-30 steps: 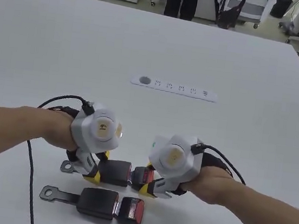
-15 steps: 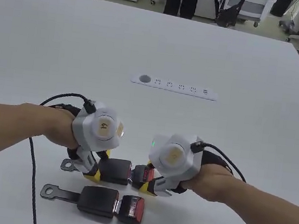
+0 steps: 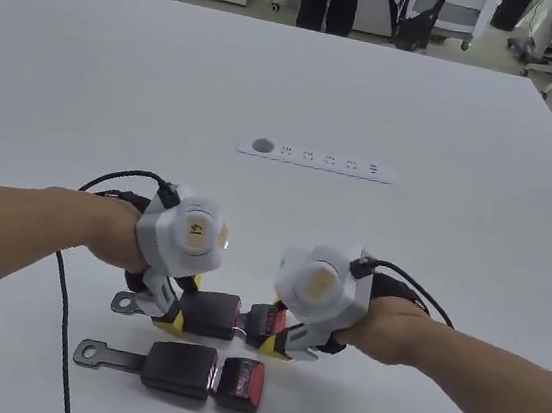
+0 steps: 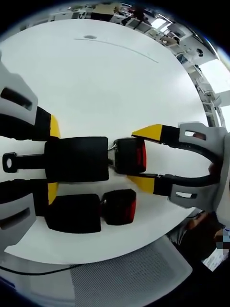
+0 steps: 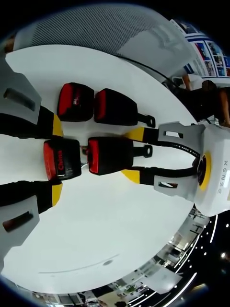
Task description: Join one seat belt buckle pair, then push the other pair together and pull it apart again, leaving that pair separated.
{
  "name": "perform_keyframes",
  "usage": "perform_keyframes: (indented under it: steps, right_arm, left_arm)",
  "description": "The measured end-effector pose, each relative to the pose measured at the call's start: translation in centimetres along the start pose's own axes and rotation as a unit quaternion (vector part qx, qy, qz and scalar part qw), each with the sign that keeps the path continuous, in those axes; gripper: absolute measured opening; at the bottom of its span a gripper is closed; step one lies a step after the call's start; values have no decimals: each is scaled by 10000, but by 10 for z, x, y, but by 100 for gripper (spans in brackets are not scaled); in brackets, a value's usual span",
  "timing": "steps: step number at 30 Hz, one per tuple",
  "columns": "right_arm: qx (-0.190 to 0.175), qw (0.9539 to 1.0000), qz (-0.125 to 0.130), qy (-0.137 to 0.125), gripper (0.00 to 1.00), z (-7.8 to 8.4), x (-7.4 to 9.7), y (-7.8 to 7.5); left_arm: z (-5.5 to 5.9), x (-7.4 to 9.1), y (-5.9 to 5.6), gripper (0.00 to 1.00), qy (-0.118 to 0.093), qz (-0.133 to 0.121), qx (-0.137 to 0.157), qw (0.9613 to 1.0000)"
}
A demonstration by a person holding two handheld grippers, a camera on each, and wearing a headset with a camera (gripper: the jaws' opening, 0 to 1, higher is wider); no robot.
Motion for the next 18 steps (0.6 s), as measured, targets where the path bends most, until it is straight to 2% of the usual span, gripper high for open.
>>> perform_keyframes:
  steps: [2,4,18]
  right_arm:
    - [17,10000,-15,49,29,5,1,-2]
    - [18,10000,-32,-10,29,6,1,0]
    - [89,9999,-117,-10,28,10,2,2]
  left_arm:
    - [1,0,0,30,-40,-7,27,10000]
    - [0,1,-2,30,-64,-11,54,10000]
    - [0,1,-1,31,-24,-12,37,10000]
Point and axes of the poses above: the centre of the closed fingertips' face, and the gripper's own axes: x roughly backward along the fingers, y roughly to its left, z roughly out of its underside, the point moved 6 cm from there along x, roughly backward along the fingers, and after that the axes turned 5 degrees about y, right-handed, at the moved point
